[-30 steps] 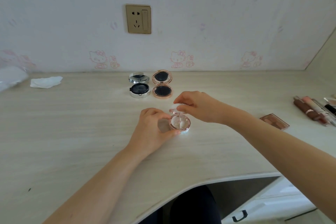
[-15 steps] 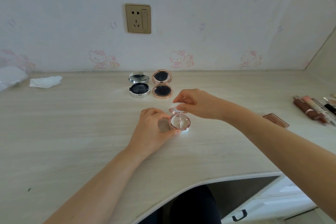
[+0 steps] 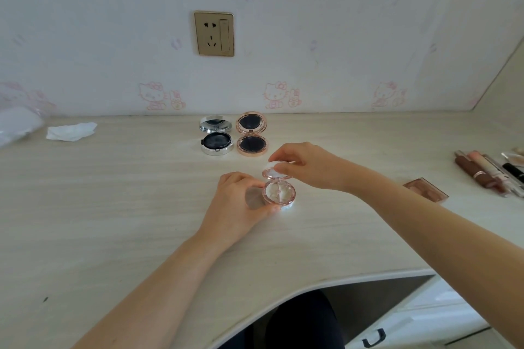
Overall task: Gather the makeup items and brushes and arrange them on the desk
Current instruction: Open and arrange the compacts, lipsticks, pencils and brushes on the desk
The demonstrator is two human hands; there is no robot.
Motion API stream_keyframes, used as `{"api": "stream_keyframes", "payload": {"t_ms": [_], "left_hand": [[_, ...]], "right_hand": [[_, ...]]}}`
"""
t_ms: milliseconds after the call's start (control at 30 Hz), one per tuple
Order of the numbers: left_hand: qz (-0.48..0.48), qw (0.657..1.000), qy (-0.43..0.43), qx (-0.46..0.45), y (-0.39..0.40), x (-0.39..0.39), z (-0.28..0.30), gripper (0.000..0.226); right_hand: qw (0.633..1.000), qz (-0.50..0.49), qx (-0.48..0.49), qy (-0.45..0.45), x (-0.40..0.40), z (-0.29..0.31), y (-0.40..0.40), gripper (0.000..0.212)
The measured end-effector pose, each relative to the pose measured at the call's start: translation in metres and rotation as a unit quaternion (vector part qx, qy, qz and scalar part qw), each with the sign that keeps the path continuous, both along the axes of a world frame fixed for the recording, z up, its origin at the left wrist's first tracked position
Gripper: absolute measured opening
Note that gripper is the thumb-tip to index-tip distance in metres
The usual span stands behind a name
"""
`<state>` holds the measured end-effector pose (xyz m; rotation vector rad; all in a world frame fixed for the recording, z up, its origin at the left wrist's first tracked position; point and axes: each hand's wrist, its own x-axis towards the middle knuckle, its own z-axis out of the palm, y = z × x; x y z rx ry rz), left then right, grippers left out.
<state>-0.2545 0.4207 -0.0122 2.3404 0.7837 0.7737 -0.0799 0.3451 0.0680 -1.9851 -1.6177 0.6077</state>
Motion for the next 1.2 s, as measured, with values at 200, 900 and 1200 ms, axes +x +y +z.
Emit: {"api": "stream_keyframes", "payload": {"t_ms": [200,900,1200], "left_hand": [[0.000,1.000,-0.009,-0.001,-0.002,0.000,0.001,0.045],[-0.005,0.996,0.054,0.077,-0.013,0.012,0.008,0.032],[0.019,0.976,0.101,0.194,0.010,0.062,0.012,0.028]], "right_hand": [[0.990,-0.106,0.088,0.013,-0.008,-0.024,-0.026,0.036],[0.978,-0.119,0.167,-0.028,-0.011,-0.079,-0.042,0.064],[0.973,-0.134,0.190,-0.007,0.034,-0.080,-0.012,0.060]]}}
